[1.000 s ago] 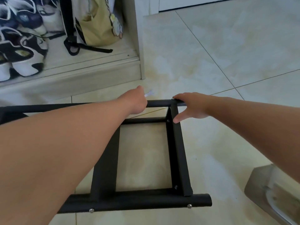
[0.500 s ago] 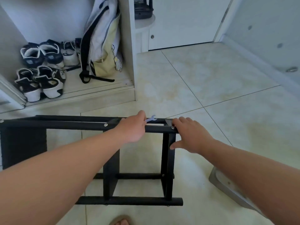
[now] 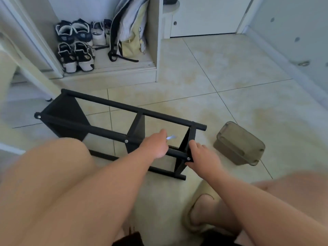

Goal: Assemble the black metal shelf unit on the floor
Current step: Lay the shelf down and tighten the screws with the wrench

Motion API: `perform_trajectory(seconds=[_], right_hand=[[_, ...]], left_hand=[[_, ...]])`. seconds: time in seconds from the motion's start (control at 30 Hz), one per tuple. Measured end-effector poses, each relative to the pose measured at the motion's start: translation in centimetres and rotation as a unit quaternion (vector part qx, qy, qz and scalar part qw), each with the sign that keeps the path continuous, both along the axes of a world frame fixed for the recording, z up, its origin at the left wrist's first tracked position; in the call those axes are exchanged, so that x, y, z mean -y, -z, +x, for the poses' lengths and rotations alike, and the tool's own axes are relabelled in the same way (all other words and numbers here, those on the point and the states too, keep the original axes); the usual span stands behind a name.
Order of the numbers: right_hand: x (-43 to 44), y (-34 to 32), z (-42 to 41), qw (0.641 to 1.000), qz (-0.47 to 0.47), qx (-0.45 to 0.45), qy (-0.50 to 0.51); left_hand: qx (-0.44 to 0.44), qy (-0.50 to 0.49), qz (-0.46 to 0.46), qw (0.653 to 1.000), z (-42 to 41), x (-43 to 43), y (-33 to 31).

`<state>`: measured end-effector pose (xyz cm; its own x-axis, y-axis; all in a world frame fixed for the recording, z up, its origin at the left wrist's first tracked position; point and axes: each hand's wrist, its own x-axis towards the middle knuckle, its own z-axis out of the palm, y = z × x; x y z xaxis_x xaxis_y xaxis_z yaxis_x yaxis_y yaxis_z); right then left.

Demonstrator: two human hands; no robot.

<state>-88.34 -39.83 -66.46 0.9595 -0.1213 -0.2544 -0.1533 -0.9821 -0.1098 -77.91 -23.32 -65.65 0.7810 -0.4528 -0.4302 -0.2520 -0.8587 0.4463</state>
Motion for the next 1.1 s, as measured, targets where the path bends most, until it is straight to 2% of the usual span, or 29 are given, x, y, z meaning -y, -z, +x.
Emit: perform_trajectory(seconds=[0.17, 0.33, 0.47, 0.57, 0.63, 0.7, 0.87, 0.97, 1.1], right_hand=[[-2.0, 0.3, -3.0, 0.998, 0.029, -0.051, 0.006], [-1.9, -0.3, -4.9, 0.982, 0.131, -0.127, 0.041], [-1.4, -0.7, -5.6, 0.972, 0.160, -0.157, 0.064], [-1.4, -1.5, -5.9, 0.982, 0.087, -0.165, 0.032], [-1.2, -2.0, -6.2, 0.993, -0.008, -0.120, -0.003], [-0.9, -2.3, -6.6, 0.993, -0.064, -0.096, -0.010], [-0.5, -2.2, -6.1, 0.987, -0.108, -0.113, -0.034], [-0.1, -1.9, -5.8, 0.985, -0.068, -0.155, -0.021], [0.3, -1.4, -5.8, 0.987, -0.045, -0.151, -0.033]], left_hand=[[0.021, 0.017, 0.020, 0.999, -4.0, -1.6, 1.4], [-0.011, 0.036, 0.010, 0.999, -5.1, -3.0, 1.4], [0.002, 0.047, 0.014, 0.999, -6.7, -3.1, 1.8], [0.011, 0.050, 0.008, 0.999, -7.9, -3.0, 2.2], [0.012, 0.046, 0.005, 0.999, -8.4, -3.1, 2.4], [0.007, 0.032, 0.001, 0.999, -8.6, -3.1, 2.6], [0.009, 0.026, 0.009, 1.000, -8.8, -2.8, 2.6], [0.011, 0.035, 0.025, 0.999, -8.9, -2.6, 2.1], [-0.012, 0.048, 0.067, 0.997, -8.4, -1.9, 0.9]])
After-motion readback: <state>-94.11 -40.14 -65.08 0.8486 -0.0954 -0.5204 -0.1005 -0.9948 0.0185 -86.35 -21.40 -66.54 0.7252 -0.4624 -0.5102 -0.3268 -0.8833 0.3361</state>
